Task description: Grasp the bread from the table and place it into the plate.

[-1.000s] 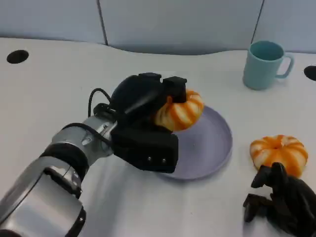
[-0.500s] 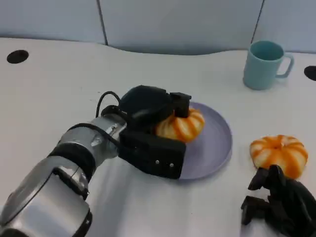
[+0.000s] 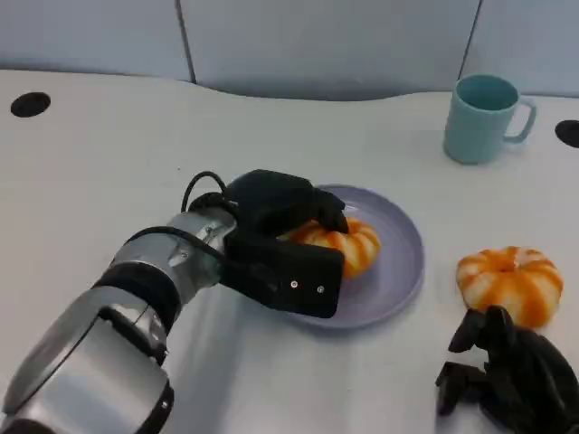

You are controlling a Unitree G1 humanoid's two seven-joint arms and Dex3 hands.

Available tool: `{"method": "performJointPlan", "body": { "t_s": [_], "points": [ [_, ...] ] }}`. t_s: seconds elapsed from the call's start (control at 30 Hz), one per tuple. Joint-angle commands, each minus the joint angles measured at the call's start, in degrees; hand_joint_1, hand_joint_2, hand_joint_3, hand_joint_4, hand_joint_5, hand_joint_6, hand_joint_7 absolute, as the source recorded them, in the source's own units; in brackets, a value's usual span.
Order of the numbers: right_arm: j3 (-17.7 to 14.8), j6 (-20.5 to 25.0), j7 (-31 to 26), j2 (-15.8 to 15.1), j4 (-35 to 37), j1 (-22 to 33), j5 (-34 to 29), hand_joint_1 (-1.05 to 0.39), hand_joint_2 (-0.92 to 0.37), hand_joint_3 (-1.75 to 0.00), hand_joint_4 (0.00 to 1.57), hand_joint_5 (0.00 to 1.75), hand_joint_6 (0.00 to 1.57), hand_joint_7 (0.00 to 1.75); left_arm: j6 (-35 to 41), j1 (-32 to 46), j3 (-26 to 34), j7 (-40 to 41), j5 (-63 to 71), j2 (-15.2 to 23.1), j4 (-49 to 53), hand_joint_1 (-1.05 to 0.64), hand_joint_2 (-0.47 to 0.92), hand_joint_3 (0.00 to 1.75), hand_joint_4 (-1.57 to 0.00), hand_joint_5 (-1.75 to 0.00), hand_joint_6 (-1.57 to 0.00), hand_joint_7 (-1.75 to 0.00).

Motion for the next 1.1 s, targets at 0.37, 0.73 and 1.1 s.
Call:
{"method": "performJointPlan", "body": {
  "t_s": [0.37, 0.73, 1.1],
  "points": [
    [-0.34, 1.21, -1.43, -0.16, 0.17, 1.32, -0.51, -0.47, -0.92, -0.45, 1.28, 1.17, 1.16, 1.09, 7.48, -3.04, -4.48, -4.33, 3.89, -0.67, -0.17, -0.87, 0.92, 0.22, 0.00, 0.00, -0.02, 0.00],
    [-0.91, 2.32, -1.39, -0.50, 0.15, 1.12, -0.23, -0.47, -0.92, -0.43, 1.30, 1.16, 1.17, 1.09, 3.53, -1.41, 0.90, -6.81, -2.10, 2.01, -1.08, -0.91, 0.92, 0.25, -0.01, 0.00, -0.03, -0.01],
    [-0.91, 1.33, -0.81, -0.39, 0.74, 0.99, -0.43, -0.46, -0.92, -0.45, 1.29, 1.16, 1.16, 1.09, -9.40, 6.19, 15.44, -15.95, -19.34, 5.13, -3.99, -0.84, 0.92, 0.24, -0.12, -0.07, -0.11, -0.05]
  ]
}}
